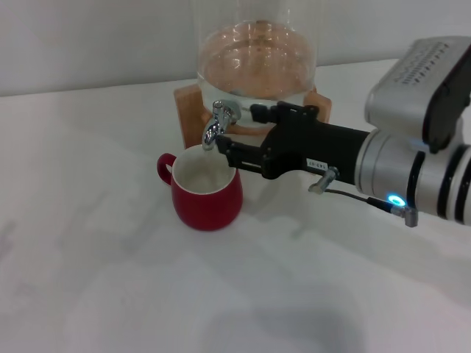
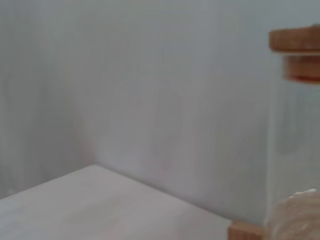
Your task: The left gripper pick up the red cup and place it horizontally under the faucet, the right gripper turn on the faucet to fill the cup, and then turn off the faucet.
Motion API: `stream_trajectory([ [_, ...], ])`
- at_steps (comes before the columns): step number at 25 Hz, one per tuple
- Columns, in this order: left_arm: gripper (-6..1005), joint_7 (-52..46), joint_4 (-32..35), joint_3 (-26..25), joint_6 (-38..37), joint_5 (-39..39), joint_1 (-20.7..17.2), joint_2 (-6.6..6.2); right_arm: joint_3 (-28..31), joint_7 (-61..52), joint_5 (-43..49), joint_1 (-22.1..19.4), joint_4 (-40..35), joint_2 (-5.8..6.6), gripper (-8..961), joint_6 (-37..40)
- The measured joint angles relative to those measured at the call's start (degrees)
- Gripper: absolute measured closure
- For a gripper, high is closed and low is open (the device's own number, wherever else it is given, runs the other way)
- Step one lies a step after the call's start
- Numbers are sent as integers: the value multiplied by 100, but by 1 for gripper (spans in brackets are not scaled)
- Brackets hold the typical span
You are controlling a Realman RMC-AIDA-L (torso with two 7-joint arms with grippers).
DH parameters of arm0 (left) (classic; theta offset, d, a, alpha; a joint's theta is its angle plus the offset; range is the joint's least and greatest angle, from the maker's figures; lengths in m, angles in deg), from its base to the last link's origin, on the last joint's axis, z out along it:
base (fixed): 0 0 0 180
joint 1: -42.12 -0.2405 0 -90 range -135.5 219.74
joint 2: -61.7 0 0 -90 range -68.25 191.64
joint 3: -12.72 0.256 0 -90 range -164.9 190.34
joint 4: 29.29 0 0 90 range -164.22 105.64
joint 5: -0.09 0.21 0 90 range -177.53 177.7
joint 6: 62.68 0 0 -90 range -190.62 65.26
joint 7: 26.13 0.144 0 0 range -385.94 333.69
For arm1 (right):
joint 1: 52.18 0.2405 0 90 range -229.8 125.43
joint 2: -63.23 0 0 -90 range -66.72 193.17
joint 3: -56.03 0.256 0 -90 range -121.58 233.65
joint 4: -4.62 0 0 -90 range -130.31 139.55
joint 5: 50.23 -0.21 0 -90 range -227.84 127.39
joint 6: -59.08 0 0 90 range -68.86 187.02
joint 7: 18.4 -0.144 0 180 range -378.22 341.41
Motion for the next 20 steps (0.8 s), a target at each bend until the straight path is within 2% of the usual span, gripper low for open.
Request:
stream_trajectory([
  [8,134,-4,35,0,-103,-2,48,-5,-425,-29,300,-478,-328,-3,217,683],
  [20,134,-87,123,-8,-198,-1,86,-2,-476,-53,251,-192,-227,23,217,543],
])
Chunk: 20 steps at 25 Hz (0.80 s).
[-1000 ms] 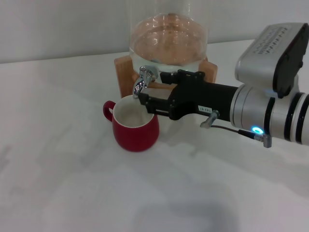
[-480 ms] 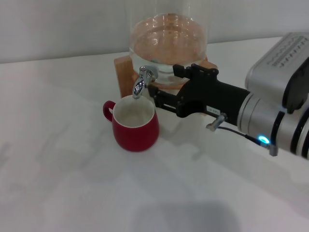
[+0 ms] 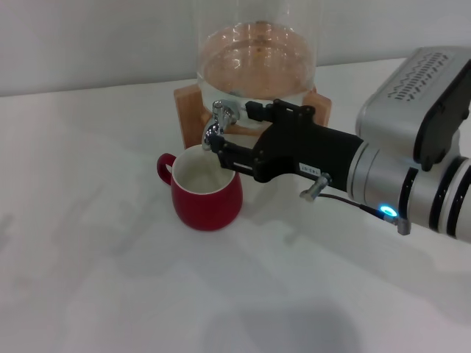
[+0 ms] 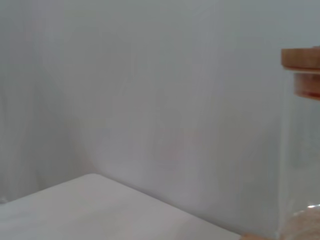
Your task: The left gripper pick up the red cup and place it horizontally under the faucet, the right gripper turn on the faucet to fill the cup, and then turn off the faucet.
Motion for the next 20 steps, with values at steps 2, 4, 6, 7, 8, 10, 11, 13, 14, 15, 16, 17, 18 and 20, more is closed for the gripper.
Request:
stream_trajectory([
  [2,134,-1,0,10,-55,0,0,0,6,26,-31,28,0,4,217,-84],
  [4,134,-1,0,16,-78,0,4,-1,16,36,-42,41,-6,3,217,-175],
  [6,134,-1,0,28,-121,0,13,-3,22,36,-52,69,-31,3,217,-296],
  [7,134,-1,0,30,-136,0,18,-4,23,43,-74,85,-45,3,217,-350],
  [8,134,0,0,31,-147,0,23,-5,25,69,-121,102,-67,2,217,-421],
  [10,134,5,0,33,-159,0,30,-6,33,156,-249,115,-102,2,217,-533],
  [11,134,8,0,33,-173,0,34,-7,52,274,-407,119,-127,3,217,-639],
  [13,135,8,0,36,-200,0,36,-7,88,520,-679,123,-133,3,217,-794],
  [14,135,7,0,39,-211,0,41,-7,100,660,-808,131,-128,-1,217,-856],
  [15,135,7,0,41,-214,0,45,-7,99,782,-904,155,-90,-6,217,-893],
  [16,135,5,0,43,-217,0,48,-8,89,854,-956,194,-45,-9,217,-908],
  [17,135,2,0,43,-217,0,52,-8,69,879,-973,257,11,-10,217,-910],
  [18,135,1,1,41,-216,0,53,-8,51,893,-986,309,61,-11,217,-910],
  [20,135,0,-1,40,-211,0,54,-4,-8,901,-991,499,241,-11,217,-912],
])
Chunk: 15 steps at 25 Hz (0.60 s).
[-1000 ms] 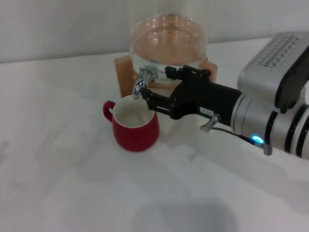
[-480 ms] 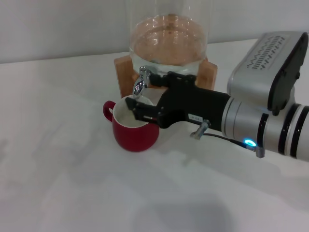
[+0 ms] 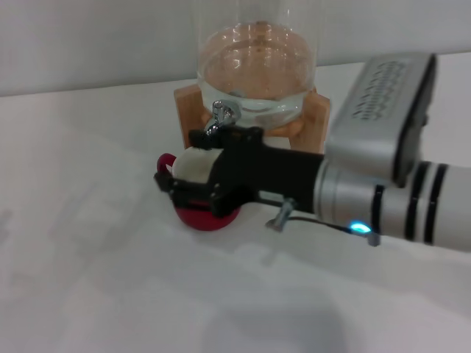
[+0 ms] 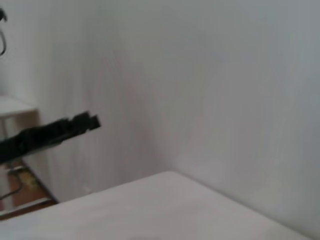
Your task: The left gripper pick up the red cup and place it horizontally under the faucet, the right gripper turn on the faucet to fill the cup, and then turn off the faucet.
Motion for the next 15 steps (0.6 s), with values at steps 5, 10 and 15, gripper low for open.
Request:
stream_trajectory([
  [5,135,-2,-37,5,1,10,16,4,-108,2,-5,326,266,12,217,-26],
  [10,135,-2,-41,-14,28,9,-45,13,-118,83,23,273,95,20,217,-44],
  [15,135,-2,-49,0,39,7,-51,14,-118,117,26,301,143,14,217,15],
])
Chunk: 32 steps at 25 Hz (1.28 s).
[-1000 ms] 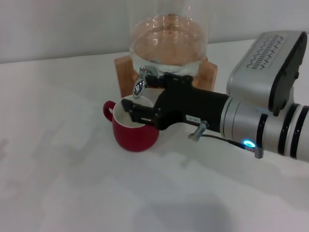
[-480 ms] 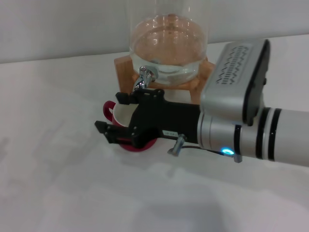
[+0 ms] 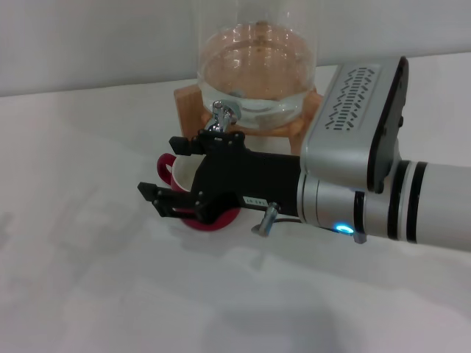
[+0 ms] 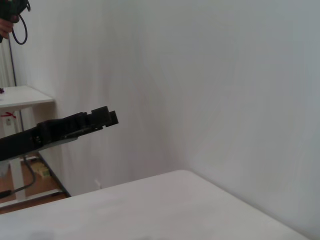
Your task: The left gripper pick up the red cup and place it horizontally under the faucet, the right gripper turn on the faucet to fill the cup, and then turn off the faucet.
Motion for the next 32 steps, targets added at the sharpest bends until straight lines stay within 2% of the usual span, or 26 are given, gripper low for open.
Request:
stream_trajectory([
  [32,136,-53,-3,15,40,38,0,-1,85,626,0,1,225,-2,217,422],
])
